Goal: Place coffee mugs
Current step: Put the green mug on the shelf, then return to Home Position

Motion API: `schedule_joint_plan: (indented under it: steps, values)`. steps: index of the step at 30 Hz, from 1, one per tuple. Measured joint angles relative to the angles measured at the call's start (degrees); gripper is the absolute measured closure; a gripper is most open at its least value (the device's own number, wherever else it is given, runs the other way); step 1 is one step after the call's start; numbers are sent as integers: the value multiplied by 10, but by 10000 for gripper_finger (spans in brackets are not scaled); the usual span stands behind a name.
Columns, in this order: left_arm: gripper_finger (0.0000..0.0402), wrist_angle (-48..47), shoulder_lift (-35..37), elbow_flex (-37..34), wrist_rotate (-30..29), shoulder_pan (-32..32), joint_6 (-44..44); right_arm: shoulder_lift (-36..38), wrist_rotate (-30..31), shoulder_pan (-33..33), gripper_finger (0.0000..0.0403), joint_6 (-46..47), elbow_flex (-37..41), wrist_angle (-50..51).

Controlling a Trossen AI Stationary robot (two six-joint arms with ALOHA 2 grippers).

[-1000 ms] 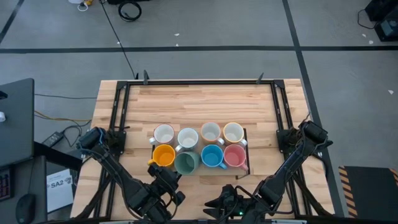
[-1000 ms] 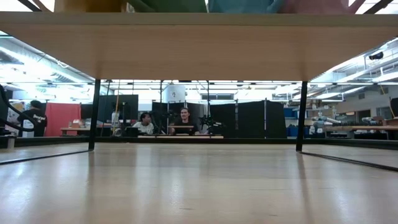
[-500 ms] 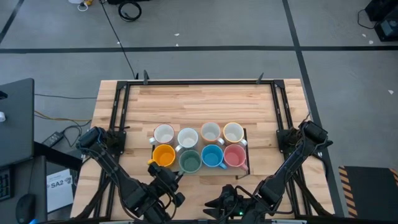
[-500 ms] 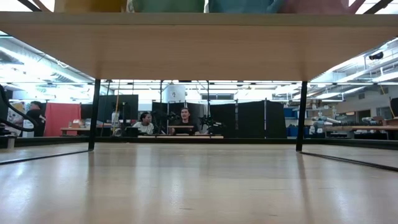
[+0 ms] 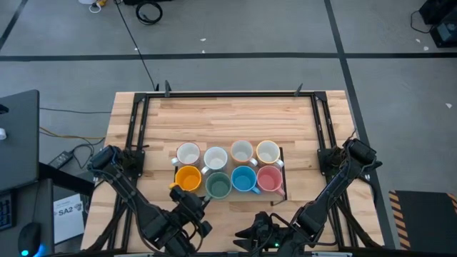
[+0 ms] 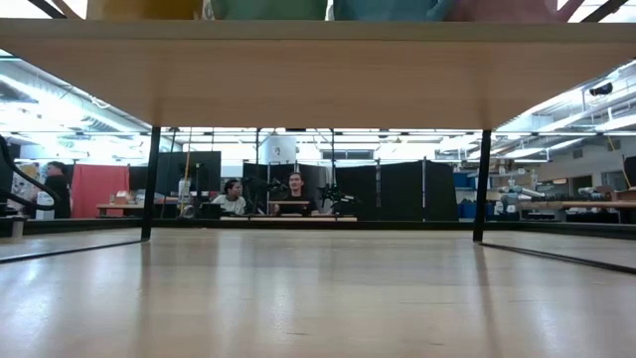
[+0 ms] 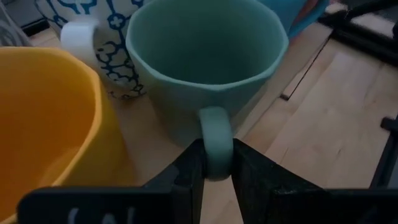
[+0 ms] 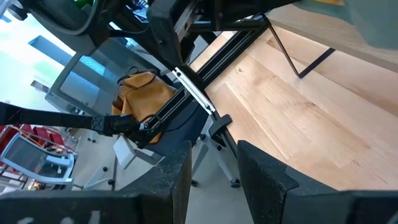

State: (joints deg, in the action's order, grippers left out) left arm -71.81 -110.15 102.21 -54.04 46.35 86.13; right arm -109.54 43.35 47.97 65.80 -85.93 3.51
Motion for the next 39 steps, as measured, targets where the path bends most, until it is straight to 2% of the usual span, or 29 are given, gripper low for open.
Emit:
schedule_joint_plan:
  steps: [5, 13, 17, 29, 39]
  values:
    - [308, 1, 0, 0, 17, -3, -13, 0, -1, 0, 268, 0, 0, 0]
    - [238, 2, 0, 0, 44, -9, -13, 0, -2, 0, 268, 0, 0, 0]
    - [219, 2, 0, 0, 48, -9, -17, 0, -10, 0, 268, 0, 0, 0]
    - [216, -1, 15, 0, 42, 7, -17, 0, -12, 1, 268, 0, 0, 0]
    - [216, 10, 59, 1, 39, 52, -19, 4, -37, 12, 268, 0, 0, -14]
